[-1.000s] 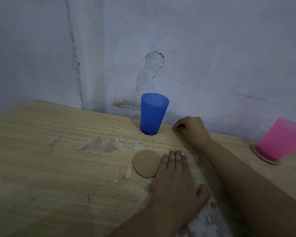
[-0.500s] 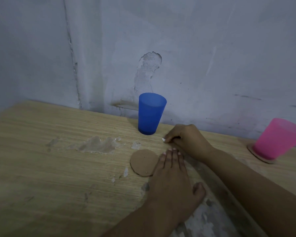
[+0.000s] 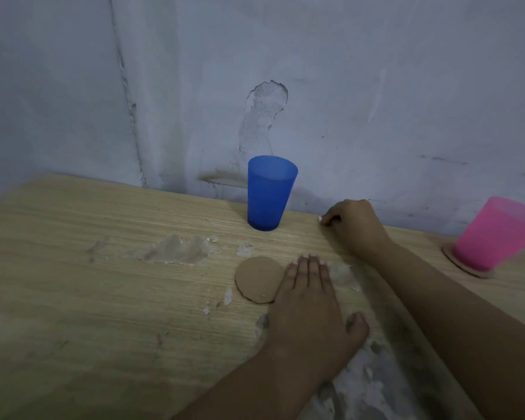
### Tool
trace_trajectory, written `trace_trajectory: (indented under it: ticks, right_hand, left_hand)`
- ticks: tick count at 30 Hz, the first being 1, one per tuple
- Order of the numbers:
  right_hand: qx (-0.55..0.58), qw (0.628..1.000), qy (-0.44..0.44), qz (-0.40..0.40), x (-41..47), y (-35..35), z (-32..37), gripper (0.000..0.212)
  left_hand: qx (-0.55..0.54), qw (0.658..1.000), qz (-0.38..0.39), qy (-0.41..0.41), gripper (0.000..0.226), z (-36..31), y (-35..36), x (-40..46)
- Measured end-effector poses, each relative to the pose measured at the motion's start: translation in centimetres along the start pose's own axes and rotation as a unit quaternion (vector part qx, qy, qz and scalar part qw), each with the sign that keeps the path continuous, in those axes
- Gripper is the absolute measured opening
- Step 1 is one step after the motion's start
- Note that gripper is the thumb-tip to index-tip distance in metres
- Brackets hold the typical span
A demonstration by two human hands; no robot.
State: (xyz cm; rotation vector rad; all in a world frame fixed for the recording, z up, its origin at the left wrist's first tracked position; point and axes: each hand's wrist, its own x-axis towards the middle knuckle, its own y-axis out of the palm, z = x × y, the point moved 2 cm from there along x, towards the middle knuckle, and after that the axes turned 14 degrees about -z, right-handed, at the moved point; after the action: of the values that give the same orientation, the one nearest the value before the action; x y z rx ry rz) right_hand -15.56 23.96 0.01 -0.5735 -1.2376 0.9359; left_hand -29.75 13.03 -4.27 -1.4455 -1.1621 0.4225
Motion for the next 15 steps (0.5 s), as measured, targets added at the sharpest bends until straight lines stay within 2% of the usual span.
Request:
trace_trajectory:
  ticks: [9, 15]
  right_hand:
    - [-0.006, 1.0, 0.001, 0.001, -4.1, -2.3, 1.1, 0.013]
    - [0.052, 0.998, 0.0, 0.026, -4.6, -2.4, 2.1, 0.017]
  left_hand:
    - [0.016, 1.0, 0.015, -0.003, 0.086, -0.2, -0.1, 0.2]
    - [0.022, 1.0, 0.015, -0.014, 0.087, -0.3, -0.2, 0.2]
